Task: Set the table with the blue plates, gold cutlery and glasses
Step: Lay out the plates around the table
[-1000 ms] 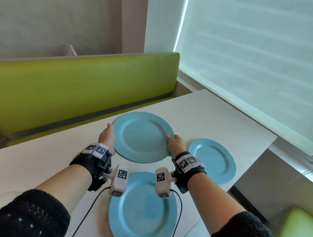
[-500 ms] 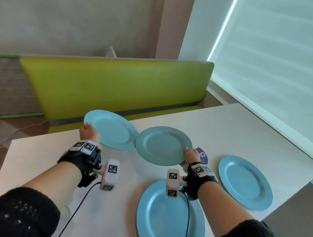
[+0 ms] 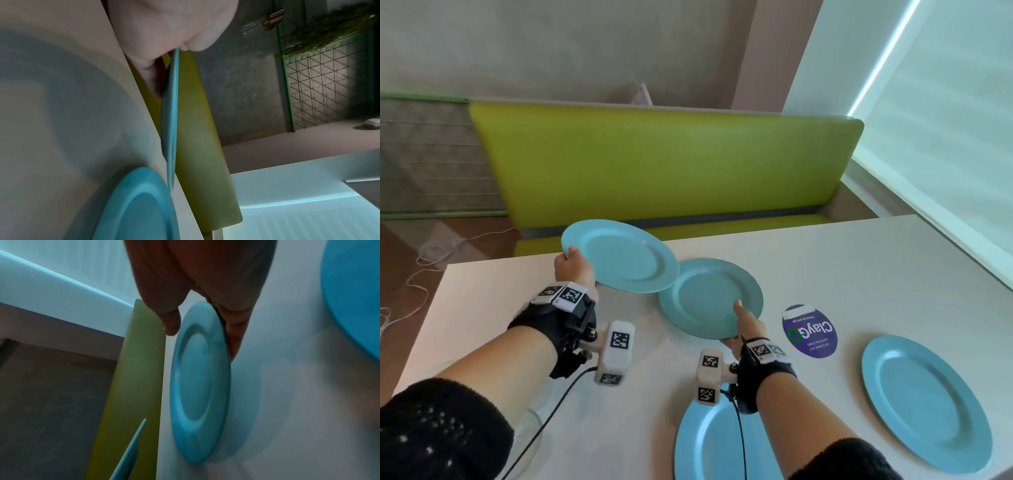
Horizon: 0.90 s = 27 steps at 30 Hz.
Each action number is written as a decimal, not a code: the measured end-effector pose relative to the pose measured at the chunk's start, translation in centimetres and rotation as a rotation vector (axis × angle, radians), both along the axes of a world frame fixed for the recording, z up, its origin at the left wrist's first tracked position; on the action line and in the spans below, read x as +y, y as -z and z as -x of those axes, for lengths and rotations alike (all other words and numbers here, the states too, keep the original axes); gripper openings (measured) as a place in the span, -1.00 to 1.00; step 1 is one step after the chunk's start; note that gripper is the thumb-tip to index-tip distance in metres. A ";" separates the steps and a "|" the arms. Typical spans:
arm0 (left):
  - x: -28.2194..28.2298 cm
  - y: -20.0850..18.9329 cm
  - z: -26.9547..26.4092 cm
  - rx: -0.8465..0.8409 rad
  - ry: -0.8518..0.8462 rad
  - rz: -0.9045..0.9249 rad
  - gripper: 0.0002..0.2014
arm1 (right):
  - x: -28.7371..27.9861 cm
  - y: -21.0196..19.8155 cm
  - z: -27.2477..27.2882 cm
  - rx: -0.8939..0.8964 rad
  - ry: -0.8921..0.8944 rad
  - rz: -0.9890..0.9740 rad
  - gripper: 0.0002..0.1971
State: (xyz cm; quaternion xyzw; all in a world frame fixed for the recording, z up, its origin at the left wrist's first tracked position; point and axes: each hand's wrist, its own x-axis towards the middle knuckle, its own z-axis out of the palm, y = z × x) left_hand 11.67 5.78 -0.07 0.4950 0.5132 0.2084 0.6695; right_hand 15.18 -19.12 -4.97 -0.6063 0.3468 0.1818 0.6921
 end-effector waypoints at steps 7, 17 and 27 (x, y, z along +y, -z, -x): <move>0.4 0.4 0.1 -0.012 0.040 -0.018 -0.57 | 1.8 0.5 -0.1 0.067 -0.140 -0.052 -0.42; 0.3 0.5 0.1 -0.075 0.081 0.032 -0.58 | 2.7 0.9 -0.9 0.053 -0.293 0.011 -0.54; -2.7 0.2 -0.4 -0.111 0.227 0.078 -0.59 | 0.7 -1.9 -0.9 -0.036 -0.415 0.075 -0.60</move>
